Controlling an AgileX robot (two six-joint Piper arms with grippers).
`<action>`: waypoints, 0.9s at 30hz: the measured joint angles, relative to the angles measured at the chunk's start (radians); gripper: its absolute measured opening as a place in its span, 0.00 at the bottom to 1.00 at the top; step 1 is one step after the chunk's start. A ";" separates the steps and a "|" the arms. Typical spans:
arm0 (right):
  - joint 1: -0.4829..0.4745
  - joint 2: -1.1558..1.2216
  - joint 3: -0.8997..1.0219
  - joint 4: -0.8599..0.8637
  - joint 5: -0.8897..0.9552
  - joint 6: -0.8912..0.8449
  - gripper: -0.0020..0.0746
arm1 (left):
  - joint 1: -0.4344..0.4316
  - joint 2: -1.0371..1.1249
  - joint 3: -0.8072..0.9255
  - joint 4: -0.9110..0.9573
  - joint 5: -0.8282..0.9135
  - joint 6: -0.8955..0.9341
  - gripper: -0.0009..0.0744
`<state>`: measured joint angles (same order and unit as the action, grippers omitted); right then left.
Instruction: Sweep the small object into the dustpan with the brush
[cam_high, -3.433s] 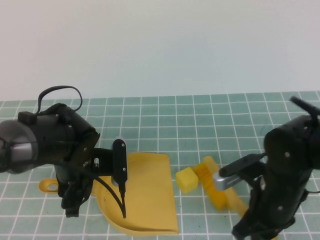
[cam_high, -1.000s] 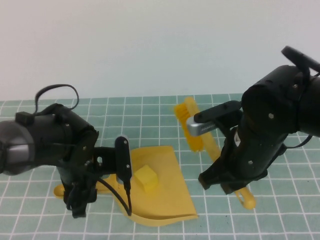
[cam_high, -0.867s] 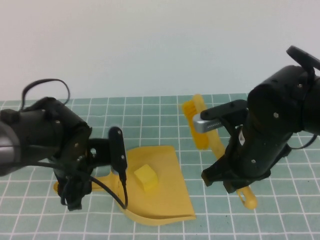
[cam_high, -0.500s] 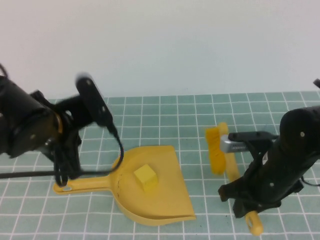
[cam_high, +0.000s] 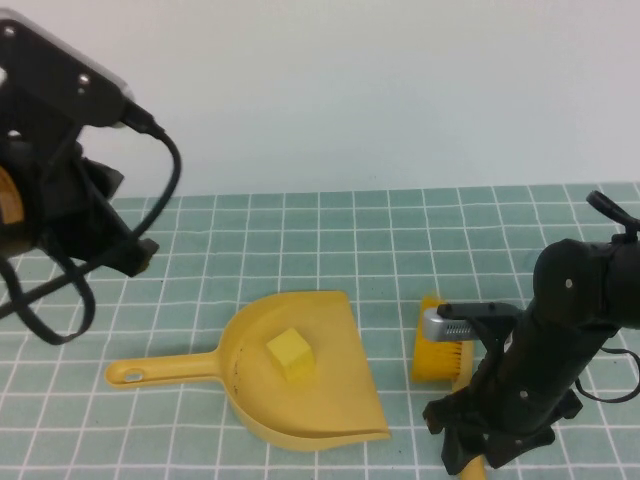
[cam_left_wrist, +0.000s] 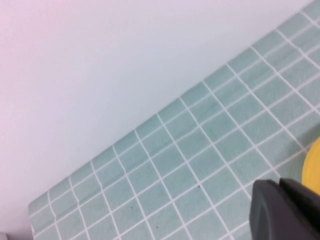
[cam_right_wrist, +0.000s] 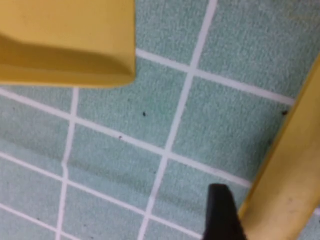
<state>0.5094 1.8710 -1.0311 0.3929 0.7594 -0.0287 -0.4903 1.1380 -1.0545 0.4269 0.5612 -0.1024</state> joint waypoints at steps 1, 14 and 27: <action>0.000 0.000 0.000 -0.002 0.000 -0.002 0.56 | 0.000 -0.004 0.000 -0.002 0.003 -0.010 0.01; 0.000 -0.284 0.001 -0.129 0.191 0.090 0.42 | 0.000 0.022 0.000 -0.002 0.004 -0.013 0.01; 0.000 -0.753 0.006 -0.203 0.304 0.130 0.03 | 0.000 0.102 0.002 -0.002 0.006 -0.013 0.01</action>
<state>0.5094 1.1176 -1.0251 0.1903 1.0631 0.1016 -0.4903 1.2403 -1.0527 0.4248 0.5674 -0.1154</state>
